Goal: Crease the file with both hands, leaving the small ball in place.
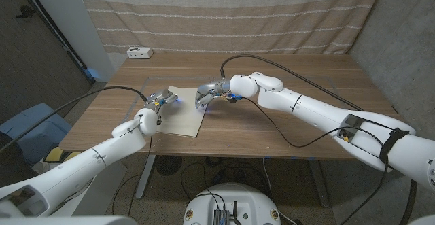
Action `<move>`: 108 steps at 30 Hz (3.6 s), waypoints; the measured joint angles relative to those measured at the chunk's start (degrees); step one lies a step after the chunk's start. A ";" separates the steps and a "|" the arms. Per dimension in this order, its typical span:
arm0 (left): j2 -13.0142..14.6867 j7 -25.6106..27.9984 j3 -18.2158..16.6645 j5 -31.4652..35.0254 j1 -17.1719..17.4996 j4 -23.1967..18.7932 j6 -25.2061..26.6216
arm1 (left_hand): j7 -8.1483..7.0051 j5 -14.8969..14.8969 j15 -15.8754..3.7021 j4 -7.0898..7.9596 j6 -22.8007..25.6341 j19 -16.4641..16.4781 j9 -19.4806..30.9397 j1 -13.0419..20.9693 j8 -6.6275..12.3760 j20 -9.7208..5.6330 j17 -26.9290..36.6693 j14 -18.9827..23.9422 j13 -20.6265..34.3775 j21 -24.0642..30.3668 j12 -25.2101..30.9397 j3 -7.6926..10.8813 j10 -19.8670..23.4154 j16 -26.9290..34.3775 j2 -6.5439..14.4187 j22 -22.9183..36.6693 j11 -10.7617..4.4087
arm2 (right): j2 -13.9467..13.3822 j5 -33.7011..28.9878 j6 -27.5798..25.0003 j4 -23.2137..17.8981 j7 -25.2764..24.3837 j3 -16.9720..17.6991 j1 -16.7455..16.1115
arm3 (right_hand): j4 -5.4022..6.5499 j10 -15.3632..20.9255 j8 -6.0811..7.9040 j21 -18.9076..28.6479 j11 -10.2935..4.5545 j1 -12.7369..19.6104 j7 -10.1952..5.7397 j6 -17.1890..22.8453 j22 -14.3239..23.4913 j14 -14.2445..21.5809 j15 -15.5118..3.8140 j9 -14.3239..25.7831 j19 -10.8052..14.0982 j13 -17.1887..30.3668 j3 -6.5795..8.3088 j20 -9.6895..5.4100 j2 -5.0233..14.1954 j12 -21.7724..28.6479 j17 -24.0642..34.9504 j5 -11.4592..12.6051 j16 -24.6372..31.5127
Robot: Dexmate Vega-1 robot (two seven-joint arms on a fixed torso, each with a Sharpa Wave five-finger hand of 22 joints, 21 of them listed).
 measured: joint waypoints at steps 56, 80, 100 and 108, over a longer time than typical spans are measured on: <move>-1.22 5.24 -3.14 -0.88 1.16 -0.34 -7.83 | -5.26 0.62 0.61 0.16 -17.81 -3.71 -0.13 -0.20 -1.95 1.64 0.70 -9.22 0.28 -1.32 -2.30 -2.37 -11.28 -0.67 0.40 0.10 -0.19 | -1.16 -0.71 4.28 -0.52 -8.03 4.34 -4.13 | -2.62 -8.22 -1.08 -2.21 -1.14 0.01 -1.54 -2.62 0.02 -9.67 -0.31 -0.01 -3.02 -0.04 -0.55 -1.52 0.01 -3.00 0.72 -0.31 -3.49; -4.16 5.75 -10.51 -11.93 5.11 4.73 -31.67 | -8.69 -1.77 0.44 1.52 -29.22 -5.51 -0.40 -2.33 -1.94 1.68 0.52 -16.04 -0.15 -1.99 -2.53 -5.13 -21.81 -0.66 -1.74 0.14 -0.51 | -2.14 12.00 6.83 3.75 -22.44 14.59 -10.54 | -3.04 -15.51 -1.73 -4.08 -1.95 -0.69 -2.77 -10.39 0.02 -13.78 0.22 -0.01 -4.97 -0.04 -1.95 -1.43 -0.69 -3.86 1.21 -0.53 -4.71; -7.70 -1.16 -13.86 -22.60 6.01 10.50 -45.01 | -9.51 -3.37 0.58 1.08 -32.28 -6.57 -0.66 -2.63 -1.67 0.62 -0.01 -19.63 -0.41 -2.57 -2.53 -5.57 -25.00 -0.66 -2.03 0.13 -1.25 | 1.11 33.24 18.10 13.91 -22.48 22.35 -13.83 | -2.67 -17.04 -1.46 -4.72 -1.03 -2.05 -1.73 -11.41 0.01 -14.84 1.39 -0.01 -5.91 -0.04 -3.32 -1.08 -1.59 -3.85 1.25 -0.53 -4.93; -8.43 -3.53 -14.30 -25.05 5.62 12.16 -47.02 | -9.10 -3.85 0.61 1.31 -33.29 -7.10 -0.65 -2.95 -1.67 0.69 -0.01 -20.69 -0.68 -2.84 -2.53 -5.80 -26.11 -0.66 -1.73 0.13 -2.37 | 2.42 39.24 20.95 16.67 -20.90 24.29 -14.58 | -2.43 -17.44 -1.46 -4.94 -0.63 -2.83 -1.43 -12.11 0.01 -14.55 2.30 -0.01 -5.99 -0.03 -3.55 -1.00 -1.77 -3.85 0.99 -0.52 -4.93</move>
